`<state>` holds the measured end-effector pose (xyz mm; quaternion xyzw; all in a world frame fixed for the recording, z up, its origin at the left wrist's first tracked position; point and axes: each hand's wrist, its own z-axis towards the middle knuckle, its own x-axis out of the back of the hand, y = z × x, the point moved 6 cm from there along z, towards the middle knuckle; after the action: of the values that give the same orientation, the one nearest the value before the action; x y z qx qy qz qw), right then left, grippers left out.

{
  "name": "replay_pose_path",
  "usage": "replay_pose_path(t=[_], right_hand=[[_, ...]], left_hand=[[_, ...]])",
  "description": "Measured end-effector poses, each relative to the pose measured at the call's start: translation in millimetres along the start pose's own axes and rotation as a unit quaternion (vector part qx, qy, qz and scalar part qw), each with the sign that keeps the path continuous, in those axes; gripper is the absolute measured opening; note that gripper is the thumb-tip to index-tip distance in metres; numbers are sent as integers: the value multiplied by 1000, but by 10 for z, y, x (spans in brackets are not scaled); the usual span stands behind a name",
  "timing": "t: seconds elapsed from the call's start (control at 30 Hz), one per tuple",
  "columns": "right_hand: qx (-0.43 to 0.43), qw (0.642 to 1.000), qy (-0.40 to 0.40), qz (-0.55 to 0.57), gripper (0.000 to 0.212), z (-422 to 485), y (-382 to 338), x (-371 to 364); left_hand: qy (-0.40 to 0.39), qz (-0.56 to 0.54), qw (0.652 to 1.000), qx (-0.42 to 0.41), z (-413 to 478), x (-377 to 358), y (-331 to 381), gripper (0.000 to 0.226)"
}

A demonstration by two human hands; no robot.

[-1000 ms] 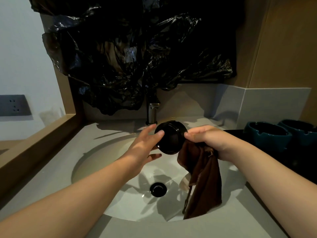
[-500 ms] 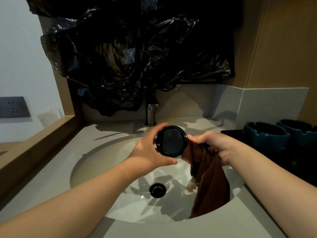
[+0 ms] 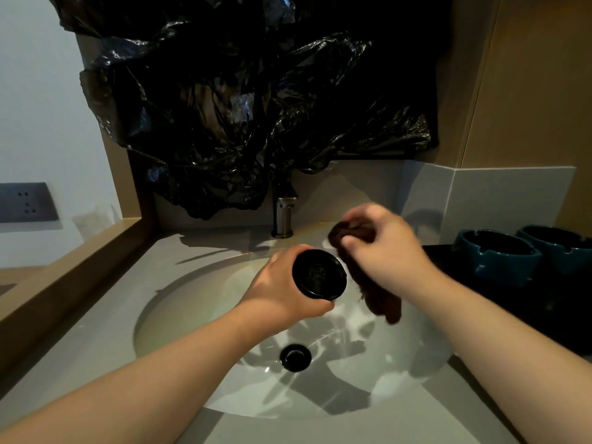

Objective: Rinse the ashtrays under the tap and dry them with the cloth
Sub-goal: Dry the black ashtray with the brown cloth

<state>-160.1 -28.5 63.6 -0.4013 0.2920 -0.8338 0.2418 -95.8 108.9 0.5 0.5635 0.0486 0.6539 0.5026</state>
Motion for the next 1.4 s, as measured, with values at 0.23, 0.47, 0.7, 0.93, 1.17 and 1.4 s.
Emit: replay_pose_path(t=[0.23,0.47,0.7,0.93,1.17,1.4], right_hand=[[112,986,-100,-67,28,-146,-45,-401],[135,983,-90,-91,21,-92,-80,-339],[-2,999,34,14,32,19,114,99],[124,984,-96,-80,16,-157,-132,-322],[183,976,-45,-112,14,-234,-225,-285],[87,980,-10,-180,15,-70,41,-201]], left_hand=[[15,20,999,23,31,31,83,50],[32,14,999,29,36,77,80,47],[56,-50,996,57,-7,158,-20,81],[64,6,998,-4,-17,183,114,60],[50,13,999,-5,-33,144,155,60],[57,-1,998,-6,-29,160,63,75]])
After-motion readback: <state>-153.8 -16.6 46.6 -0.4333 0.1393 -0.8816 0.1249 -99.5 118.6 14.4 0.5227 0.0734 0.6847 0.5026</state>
